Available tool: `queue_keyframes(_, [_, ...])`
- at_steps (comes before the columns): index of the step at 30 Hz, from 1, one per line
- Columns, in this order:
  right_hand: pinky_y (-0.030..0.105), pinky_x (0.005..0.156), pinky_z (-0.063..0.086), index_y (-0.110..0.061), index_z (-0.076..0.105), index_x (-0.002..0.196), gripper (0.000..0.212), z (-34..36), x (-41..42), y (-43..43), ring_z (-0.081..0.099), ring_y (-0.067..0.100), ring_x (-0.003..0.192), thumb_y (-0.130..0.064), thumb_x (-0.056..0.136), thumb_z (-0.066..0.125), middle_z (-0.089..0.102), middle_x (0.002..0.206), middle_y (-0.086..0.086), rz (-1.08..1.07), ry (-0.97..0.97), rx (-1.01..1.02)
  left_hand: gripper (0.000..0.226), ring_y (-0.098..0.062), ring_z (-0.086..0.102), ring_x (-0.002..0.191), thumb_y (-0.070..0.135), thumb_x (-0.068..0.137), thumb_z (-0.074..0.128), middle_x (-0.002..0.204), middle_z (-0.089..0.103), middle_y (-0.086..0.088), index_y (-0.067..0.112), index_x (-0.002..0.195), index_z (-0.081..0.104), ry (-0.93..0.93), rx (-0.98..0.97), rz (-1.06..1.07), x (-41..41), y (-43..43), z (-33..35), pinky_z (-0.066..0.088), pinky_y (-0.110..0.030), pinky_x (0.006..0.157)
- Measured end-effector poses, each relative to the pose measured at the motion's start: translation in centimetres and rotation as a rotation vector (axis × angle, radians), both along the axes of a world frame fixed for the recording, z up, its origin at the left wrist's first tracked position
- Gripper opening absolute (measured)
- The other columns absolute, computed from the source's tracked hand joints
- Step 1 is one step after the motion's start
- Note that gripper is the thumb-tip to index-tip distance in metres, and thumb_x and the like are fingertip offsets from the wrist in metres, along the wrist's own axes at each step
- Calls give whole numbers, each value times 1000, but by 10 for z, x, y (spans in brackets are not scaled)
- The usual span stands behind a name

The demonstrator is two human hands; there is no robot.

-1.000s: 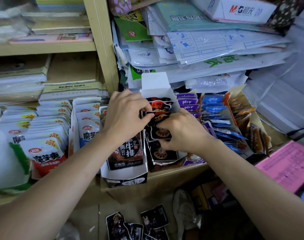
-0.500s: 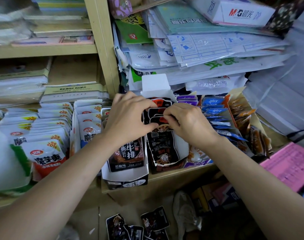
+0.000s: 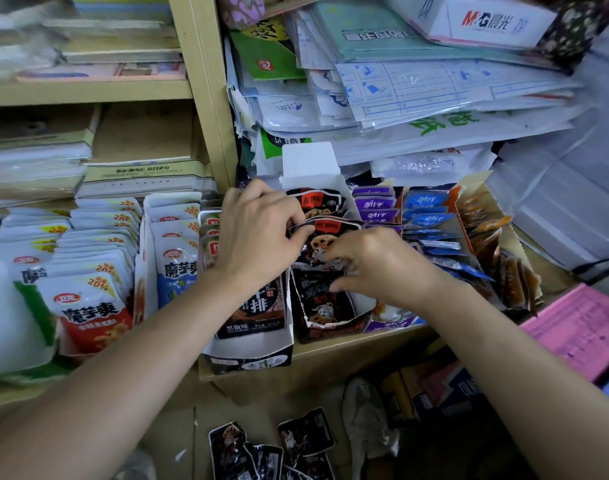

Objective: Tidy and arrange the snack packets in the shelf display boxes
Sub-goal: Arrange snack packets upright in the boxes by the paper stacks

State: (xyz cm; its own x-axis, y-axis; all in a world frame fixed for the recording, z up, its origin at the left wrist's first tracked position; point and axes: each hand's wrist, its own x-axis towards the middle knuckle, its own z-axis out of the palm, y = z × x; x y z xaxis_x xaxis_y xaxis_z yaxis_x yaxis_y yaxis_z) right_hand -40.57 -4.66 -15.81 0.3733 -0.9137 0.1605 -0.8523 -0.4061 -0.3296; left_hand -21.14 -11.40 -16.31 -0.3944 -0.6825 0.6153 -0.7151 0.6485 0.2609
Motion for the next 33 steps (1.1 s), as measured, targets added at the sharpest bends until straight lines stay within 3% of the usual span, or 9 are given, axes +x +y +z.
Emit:
queue_keyframes(2, [33, 92, 53, -16, 67, 127, 64, -3, 6, -2, 66, 17, 105, -31, 69, 90, 71, 118, 2, 4, 85, 103, 21, -22, 58, 88, 38, 75, 85, 74, 68, 11, 24, 71, 70, 3, -9, -29, 3, 1, -3, 33, -36, 78])
queue_keyframes(5, [40, 92, 54, -27, 56, 139, 76, -8, 21, -2, 62, 19, 115, -38, 70, 88, 65, 129, -3, 49, 264, 149, 22, -22, 60, 95, 36, 75, 86, 76, 70, 10, 23, 69, 69, -15, -13, -59, 9, 3, -4, 38, -39, 80])
queue_keyframes(9, [41, 84, 52, -44, 47, 141, 62, -14, 29, -1, 59, 20, 118, -34, 86, 73, 60, 129, -8, 98, 458, 155, 20, -23, 62, 98, 34, 75, 86, 80, 71, 7, 21, 70, 73, -27, 9, -71, 17, 5, -2, 37, -39, 82])
queue_keyframes(14, [51, 102, 43, -56, 46, 138, 65, -12, 25, -7, 42, 22, 130, -19, 89, 67, 44, 137, -9, 117, 450, 376, 18, -24, 62, 102, 32, 76, 87, 83, 73, 6, 19, 75, 75, -58, 31, -97, 24, 6, -3, 39, -40, 87])
queue_keyframes(22, [51, 115, 28, -53, 47, 138, 62, -13, 26, -7, 35, 27, 136, -13, 93, 61, 35, 144, -8, 111, 379, 471, 19, -27, 64, 105, 24, 77, 88, 79, 71, 7, 17, 72, 72, -89, 6, -111, 28, 7, -3, 40, -43, 85])
queue_keyframes(24, [50, 111, 34, -48, 54, 132, 55, -14, 27, -7, 42, 28, 132, -10, 92, 59, 40, 140, -7, 88, 323, 462, 19, -27, 64, 105, 21, 76, 89, 78, 71, 7, 17, 70, 71, -96, 1, -114, 27, 7, -3, 38, -41, 85])
queue_keyframes(27, [42, 88, 52, -36, 58, 124, 39, -16, 29, -6, 59, 29, 116, -14, 93, 61, 58, 125, -5, 18, 277, 343, 18, -27, 64, 105, 19, 77, 87, 78, 71, 7, 16, 69, 71, -103, 0, -120, 27, 6, -1, 34, -37, 87])
queue_keyframes(29, [36, 75, 51, -32, 58, 125, 37, -16, 30, -4, 64, 29, 109, -11, 94, 57, 63, 118, -2, -27, 294, 301, 18, -27, 64, 106, 19, 78, 87, 78, 72, 7, 16, 69, 72, -105, -2, -130, 27, 7, 0, 32, -36, 88])
queue_keyframes(33, [40, 87, 55, -44, 55, 135, 55, -12, 30, -3, 62, 25, 115, -7, 94, 53, 54, 134, -13, 17, 291, 330, 16, -27, 65, 107, 18, 80, 84, 79, 72, 7, 17, 70, 72, -94, 5, -139, 29, 8, -1, 35, -39, 89])
